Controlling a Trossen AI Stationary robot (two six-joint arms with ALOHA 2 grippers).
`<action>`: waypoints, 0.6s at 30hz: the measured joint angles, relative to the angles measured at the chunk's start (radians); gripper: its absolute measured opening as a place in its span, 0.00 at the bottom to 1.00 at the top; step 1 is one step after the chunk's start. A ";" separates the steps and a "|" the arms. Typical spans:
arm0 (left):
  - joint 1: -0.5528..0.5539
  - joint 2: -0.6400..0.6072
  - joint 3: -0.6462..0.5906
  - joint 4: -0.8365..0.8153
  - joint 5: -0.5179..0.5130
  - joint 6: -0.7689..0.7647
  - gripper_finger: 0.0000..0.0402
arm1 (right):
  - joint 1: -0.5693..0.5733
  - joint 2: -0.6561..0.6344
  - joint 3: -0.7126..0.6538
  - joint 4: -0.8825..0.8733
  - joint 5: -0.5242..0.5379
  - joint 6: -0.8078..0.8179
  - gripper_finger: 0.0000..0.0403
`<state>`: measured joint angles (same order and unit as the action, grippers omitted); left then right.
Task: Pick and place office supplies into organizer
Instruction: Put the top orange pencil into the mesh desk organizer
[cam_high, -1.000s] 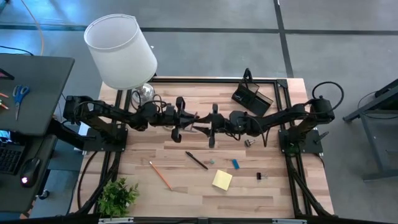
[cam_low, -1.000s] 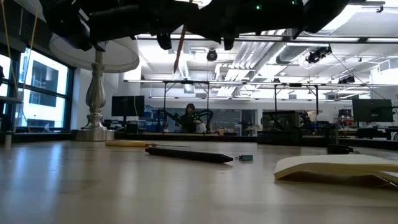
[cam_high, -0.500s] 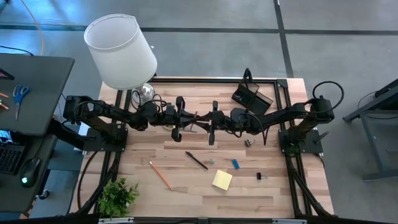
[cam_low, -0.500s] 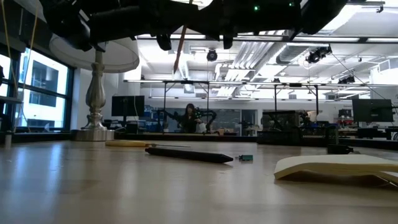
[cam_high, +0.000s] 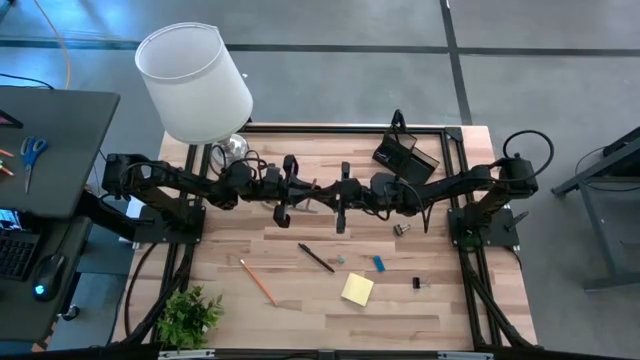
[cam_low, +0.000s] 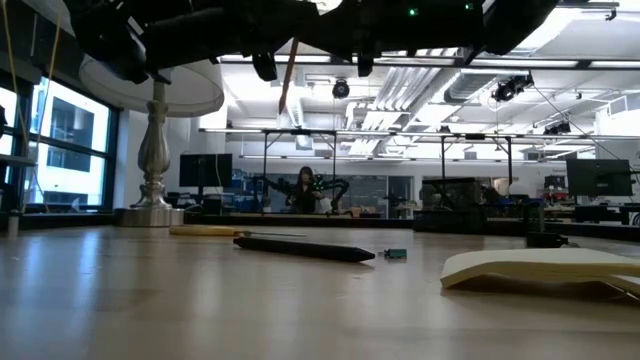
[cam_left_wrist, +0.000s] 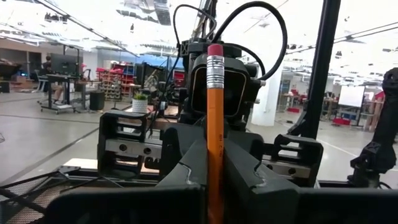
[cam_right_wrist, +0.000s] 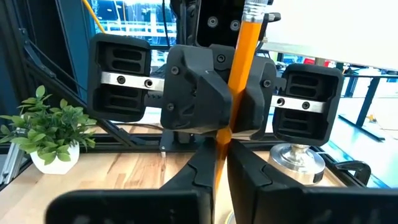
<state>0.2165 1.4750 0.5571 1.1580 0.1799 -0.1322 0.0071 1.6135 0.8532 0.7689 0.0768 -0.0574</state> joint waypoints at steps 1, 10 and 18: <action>0.000 0.000 0.000 0.000 0.003 0.001 0.02 | 0.000 0.000 0.000 0.000 -0.001 0.000 0.02; 0.000 0.000 0.001 -0.004 -0.015 0.000 0.14 | 0.000 0.000 0.000 -0.022 0.026 -0.008 0.00; 0.033 -0.047 0.002 -0.105 -0.042 0.000 0.33 | 0.000 -0.089 -0.002 -0.196 0.145 -0.033 0.00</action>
<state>0.2490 1.4276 0.5587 1.0527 0.1380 -0.1322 0.0067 1.5243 0.8516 0.5732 0.2222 -0.0907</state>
